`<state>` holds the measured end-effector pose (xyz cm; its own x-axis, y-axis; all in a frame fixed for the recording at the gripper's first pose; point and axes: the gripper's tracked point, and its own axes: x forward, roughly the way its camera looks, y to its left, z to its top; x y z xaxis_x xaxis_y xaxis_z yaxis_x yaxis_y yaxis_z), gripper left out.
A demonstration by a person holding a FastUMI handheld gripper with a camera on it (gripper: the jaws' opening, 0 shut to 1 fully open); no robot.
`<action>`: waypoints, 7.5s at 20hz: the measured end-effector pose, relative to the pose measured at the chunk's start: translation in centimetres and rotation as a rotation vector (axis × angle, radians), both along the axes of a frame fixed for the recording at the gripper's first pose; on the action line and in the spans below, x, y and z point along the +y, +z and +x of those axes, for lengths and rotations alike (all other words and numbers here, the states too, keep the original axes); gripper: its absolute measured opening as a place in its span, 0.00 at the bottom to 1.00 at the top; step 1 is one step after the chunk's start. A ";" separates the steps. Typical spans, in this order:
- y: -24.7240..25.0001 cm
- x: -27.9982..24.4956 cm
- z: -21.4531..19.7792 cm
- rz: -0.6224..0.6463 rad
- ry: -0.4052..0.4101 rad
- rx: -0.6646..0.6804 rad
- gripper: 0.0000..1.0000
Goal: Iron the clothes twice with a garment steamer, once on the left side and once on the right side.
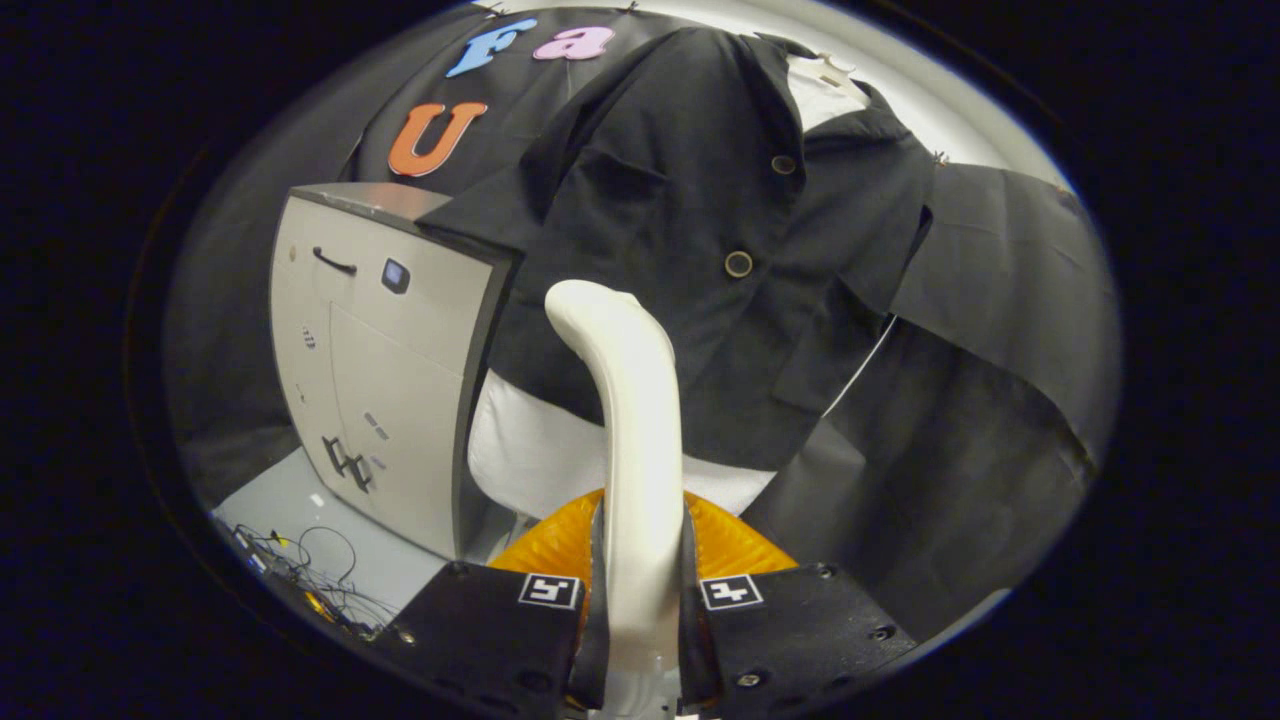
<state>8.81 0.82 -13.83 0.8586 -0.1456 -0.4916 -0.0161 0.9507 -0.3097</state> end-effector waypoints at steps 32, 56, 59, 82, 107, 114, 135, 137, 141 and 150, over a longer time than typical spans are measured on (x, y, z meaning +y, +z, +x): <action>23.4 -7.5 -0.2 0.288 0.023 -0.503 0.31; 38.6 -20.4 14.3 0.290 -0.048 -0.884 0.30; 38.2 -21.6 16.2 0.220 -0.117 -0.858 0.31; 27.4 -17.2 11.7 -0.032 -0.204 -0.598 0.31; 13.0 -14.2 5.5 0.008 -0.174 -0.286 0.31; 9.1 -13.8 4.0 -0.017 -0.175 -0.217 0.31; -3.8 -13.8 -0.4 -0.012 -0.221 0.059 0.31; -4.8 -13.7 -0.8 -0.016 -0.221 0.080 0.31; -6.2 -12.5 -2.0 -0.004 -0.204 0.116 0.30; -1.8 -11.3 -5.1 0.079 -0.221 0.053 0.31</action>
